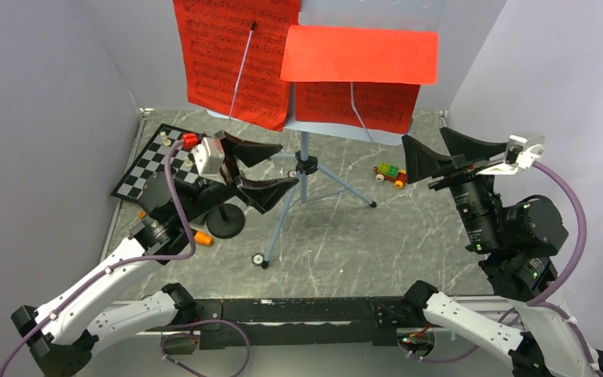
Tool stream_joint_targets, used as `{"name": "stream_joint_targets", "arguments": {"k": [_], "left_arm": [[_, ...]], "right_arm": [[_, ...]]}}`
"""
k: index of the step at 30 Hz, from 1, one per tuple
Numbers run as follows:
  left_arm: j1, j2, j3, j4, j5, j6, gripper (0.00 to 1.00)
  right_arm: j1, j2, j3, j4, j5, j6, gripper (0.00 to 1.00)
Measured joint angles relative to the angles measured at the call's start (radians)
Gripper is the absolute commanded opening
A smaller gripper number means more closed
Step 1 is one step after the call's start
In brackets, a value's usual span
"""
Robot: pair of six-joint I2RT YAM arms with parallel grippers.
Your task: Pack up the instrument practice props
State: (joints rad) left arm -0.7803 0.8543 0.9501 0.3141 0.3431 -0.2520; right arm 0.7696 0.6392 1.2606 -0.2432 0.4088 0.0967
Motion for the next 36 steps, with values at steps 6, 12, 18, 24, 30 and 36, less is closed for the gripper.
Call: {"name": "stream_joint_targets", "arguments": {"k": [6, 12, 18, 24, 30, 36], "left_arm": [[0.000, 0.124, 0.147, 0.041, 0.031, -0.033, 0.85], [0.000, 0.219, 0.277, 0.085, 0.038, -0.083, 0.84], [0.000, 0.304, 0.394, 0.123, 0.053, -0.132, 0.83], [0.000, 0.386, 0.456, 0.150, 0.066, -0.170, 0.83], [0.000, 0.466, 0.525, 0.153, 0.083, -0.208, 0.83], [-0.005, 0.522, 0.590, 0.158, 0.088, -0.233, 0.82]], "right_arm": [[-0.001, 0.068, 0.071, 0.063, -0.011, -0.034, 0.91], [-0.001, 0.176, 0.089, 0.120, -0.008, -0.041, 0.90], [-0.001, 0.212, 0.081, 0.126, -0.006, -0.044, 0.90], [-0.001, 0.173, 0.067, 0.140, 0.011, -0.058, 0.90], [-0.001, 0.137, 0.068, 0.156, 0.050, -0.098, 0.91], [-0.001, 0.140, 0.068, 0.167, 0.088, -0.130, 0.91]]}}
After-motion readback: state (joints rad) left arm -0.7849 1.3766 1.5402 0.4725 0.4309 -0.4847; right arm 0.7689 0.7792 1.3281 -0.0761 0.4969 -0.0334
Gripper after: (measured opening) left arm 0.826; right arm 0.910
